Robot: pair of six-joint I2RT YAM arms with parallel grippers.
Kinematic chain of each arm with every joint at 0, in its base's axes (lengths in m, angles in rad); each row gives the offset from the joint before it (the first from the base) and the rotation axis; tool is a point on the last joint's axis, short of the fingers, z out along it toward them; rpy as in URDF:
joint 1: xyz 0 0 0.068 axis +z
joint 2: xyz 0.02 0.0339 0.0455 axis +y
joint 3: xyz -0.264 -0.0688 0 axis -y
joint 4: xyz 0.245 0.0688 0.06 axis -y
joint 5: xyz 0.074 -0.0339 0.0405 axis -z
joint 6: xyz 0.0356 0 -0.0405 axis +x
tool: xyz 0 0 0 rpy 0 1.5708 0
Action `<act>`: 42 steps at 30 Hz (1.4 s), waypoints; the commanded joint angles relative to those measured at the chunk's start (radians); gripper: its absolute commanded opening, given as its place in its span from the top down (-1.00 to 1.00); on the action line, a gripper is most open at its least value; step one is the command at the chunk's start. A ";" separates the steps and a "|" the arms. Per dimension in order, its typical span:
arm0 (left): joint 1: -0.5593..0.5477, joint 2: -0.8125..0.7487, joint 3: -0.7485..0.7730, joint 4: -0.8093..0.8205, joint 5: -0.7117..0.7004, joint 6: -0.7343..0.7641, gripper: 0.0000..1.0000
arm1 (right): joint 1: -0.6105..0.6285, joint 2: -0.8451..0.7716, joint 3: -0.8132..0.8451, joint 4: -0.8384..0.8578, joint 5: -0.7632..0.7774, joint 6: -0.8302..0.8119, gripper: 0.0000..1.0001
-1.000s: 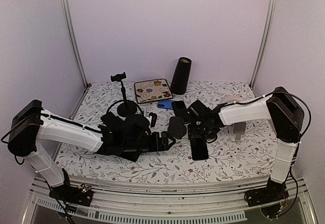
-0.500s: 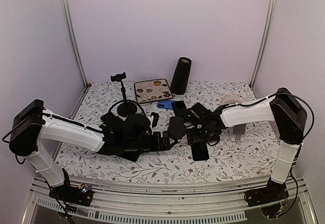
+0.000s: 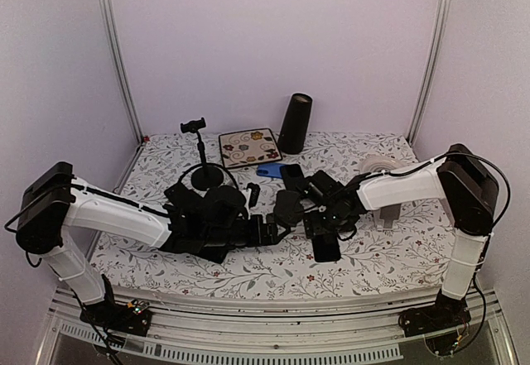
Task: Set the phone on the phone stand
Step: Pick up the phone at the center of the board, then pass from the right arm to the left
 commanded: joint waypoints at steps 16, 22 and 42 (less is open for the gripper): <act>-0.013 0.023 0.020 0.025 0.008 -0.005 -0.72 | 0.005 -0.025 0.023 -0.008 -0.053 -0.001 -0.30; -0.014 0.035 0.027 0.034 0.022 -0.004 -0.71 | 0.004 -0.081 0.023 0.012 -0.073 0.007 -0.29; -0.027 0.182 0.136 0.110 0.109 0.041 -0.64 | 0.007 -0.224 -0.028 0.077 -0.113 0.052 -0.28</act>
